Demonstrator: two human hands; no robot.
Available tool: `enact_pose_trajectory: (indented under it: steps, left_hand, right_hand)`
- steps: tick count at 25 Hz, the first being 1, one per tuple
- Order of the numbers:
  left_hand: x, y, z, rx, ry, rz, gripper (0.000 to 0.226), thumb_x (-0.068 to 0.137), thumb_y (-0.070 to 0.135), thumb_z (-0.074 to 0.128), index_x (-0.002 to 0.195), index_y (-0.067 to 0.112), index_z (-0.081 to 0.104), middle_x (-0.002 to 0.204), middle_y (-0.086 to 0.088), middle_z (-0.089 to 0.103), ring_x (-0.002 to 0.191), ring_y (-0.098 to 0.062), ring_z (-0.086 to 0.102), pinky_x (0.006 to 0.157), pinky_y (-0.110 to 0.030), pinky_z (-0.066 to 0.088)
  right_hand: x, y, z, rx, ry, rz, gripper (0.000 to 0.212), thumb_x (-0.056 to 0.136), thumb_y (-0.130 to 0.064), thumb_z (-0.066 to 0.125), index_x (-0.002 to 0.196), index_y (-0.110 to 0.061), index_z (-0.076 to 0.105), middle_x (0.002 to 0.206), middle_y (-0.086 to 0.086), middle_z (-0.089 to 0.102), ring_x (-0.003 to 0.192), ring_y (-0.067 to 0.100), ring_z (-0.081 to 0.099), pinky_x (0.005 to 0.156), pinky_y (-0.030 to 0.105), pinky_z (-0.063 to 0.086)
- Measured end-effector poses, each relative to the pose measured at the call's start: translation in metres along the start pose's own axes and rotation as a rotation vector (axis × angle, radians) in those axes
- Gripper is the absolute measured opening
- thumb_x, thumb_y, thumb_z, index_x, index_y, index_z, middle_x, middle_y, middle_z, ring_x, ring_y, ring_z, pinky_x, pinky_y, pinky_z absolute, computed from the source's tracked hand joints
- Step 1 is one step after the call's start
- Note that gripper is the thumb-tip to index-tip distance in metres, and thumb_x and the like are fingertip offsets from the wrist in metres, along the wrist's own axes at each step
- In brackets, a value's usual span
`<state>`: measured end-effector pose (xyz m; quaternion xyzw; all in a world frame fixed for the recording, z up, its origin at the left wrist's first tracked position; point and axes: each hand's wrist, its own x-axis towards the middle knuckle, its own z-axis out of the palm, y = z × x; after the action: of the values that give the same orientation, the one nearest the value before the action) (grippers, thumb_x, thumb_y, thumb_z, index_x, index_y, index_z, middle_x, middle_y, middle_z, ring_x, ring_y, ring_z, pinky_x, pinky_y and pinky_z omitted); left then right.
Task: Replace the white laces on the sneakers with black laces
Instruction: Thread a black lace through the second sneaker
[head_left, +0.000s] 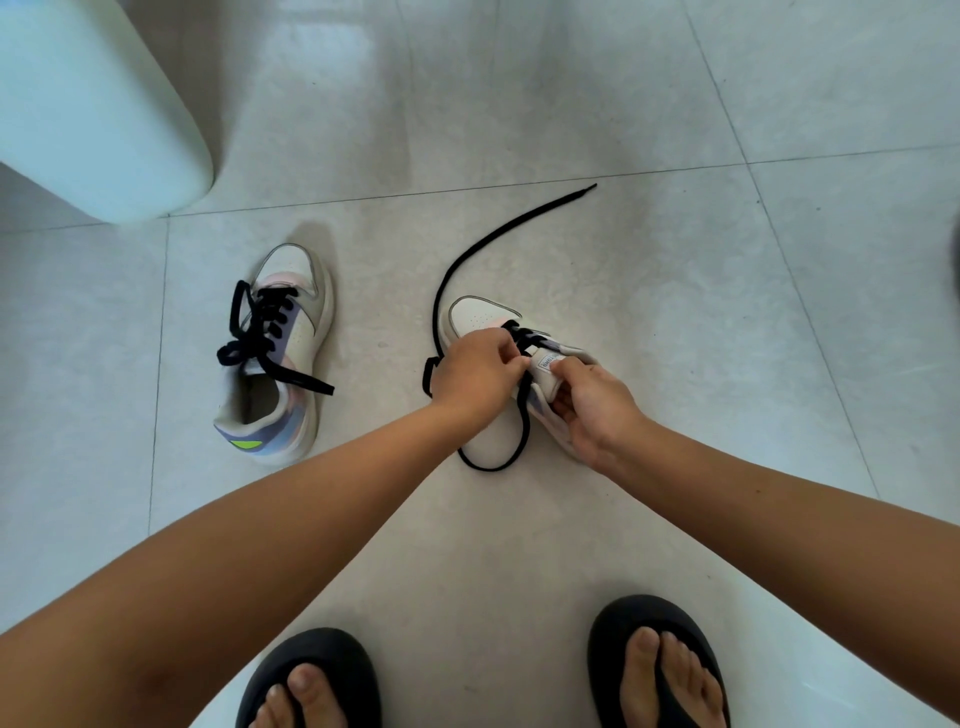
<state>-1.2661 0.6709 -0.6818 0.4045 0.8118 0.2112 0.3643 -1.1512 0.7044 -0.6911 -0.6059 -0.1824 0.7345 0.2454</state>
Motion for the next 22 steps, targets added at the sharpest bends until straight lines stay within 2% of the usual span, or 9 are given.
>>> enact_pose_trajectory:
  steps: [4, 8, 13, 15, 18, 20, 22]
  left_hand:
    - [-0.004, 0.002, 0.002, 0.125, 0.077, 0.055, 0.018, 0.09, 0.03, 0.059, 0.087, 0.013, 0.064, 0.097, -0.001, 0.064, 0.092, -0.02, 0.059, 0.075, -0.034, 0.047]
    - [-0.004, 0.003, 0.002, 0.163, 0.1, 0.044, 0.019, 0.09, 0.032, 0.06, 0.09, 0.014, 0.064, 0.101, 0.0, 0.063, 0.095, -0.019, 0.058, 0.074, -0.032, 0.045]
    - [0.007, 0.01, -0.007, 0.359, -0.029, 0.148, 0.021, 0.092, 0.03, 0.058, 0.092, 0.011, 0.066, 0.102, -0.006, 0.065, 0.096, -0.024, 0.059, 0.069, -0.028, 0.041]
    - [0.012, 0.013, -0.008, 0.394, -0.065, 0.135, 0.02, 0.09, 0.029, 0.059, 0.092, 0.01, 0.066, 0.1, -0.007, 0.066, 0.096, -0.026, 0.06, 0.067, -0.028, 0.04]
    - [0.012, 0.014, -0.002, 0.193, -0.057, -0.005, 0.021, 0.088, 0.029, 0.06, 0.085, 0.009, 0.065, 0.09, -0.007, 0.067, 0.089, -0.025, 0.061, 0.062, -0.026, 0.037]
    - [0.005, 0.013, 0.005, 0.046, -0.008, -0.082, 0.025, 0.089, 0.027, 0.059, 0.07, 0.011, 0.059, 0.075, -0.004, 0.062, 0.077, -0.024, 0.057, 0.054, -0.026, 0.033]
    - [-0.002, 0.012, 0.013, -0.049, 0.059, -0.12, 0.025, 0.091, 0.027, 0.058, 0.069, 0.015, 0.055, 0.078, 0.0, 0.06, 0.075, -0.021, 0.055, 0.058, -0.027, 0.036]
  right_hand:
    - [0.001, 0.0, 0.0, 0.011, 0.005, 0.004, 0.018, 0.088, -0.004, 0.053, 0.087, -0.019, 0.063, 0.104, 0.018, 0.065, 0.089, 0.027, 0.063, 0.07, 0.033, 0.055]
    - [0.004, 0.002, -0.002, 0.026, 0.0, 0.006, 0.017, 0.087, -0.003, 0.054, 0.089, -0.017, 0.064, 0.115, 0.021, 0.063, 0.089, 0.029, 0.064, 0.075, 0.035, 0.055]
    - [0.008, 0.005, -0.003, 0.025, 0.017, -0.003, 0.018, 0.085, -0.003, 0.056, 0.091, -0.017, 0.065, 0.118, 0.021, 0.063, 0.086, 0.03, 0.067, 0.071, 0.035, 0.055]
    - [0.006, 0.004, -0.003, 0.022, 0.009, -0.007, 0.018, 0.085, -0.002, 0.056, 0.091, -0.017, 0.065, 0.113, 0.02, 0.065, 0.087, 0.029, 0.067, 0.069, 0.034, 0.055]
    - [0.003, 0.001, -0.002, -0.006, -0.02, -0.001, 0.021, 0.086, -0.002, 0.054, 0.089, -0.019, 0.064, 0.103, 0.015, 0.067, 0.088, 0.026, 0.065, 0.066, 0.031, 0.054]
    - [0.002, 0.0, -0.002, -0.013, -0.021, 0.005, 0.022, 0.086, -0.001, 0.052, 0.088, -0.02, 0.063, 0.1, 0.013, 0.067, 0.086, 0.024, 0.064, 0.066, 0.031, 0.054]
    - [0.002, -0.001, -0.002, -0.018, -0.023, 0.005, 0.02, 0.087, -0.001, 0.051, 0.09, -0.018, 0.061, 0.098, 0.015, 0.065, 0.085, 0.024, 0.062, 0.066, 0.03, 0.056]
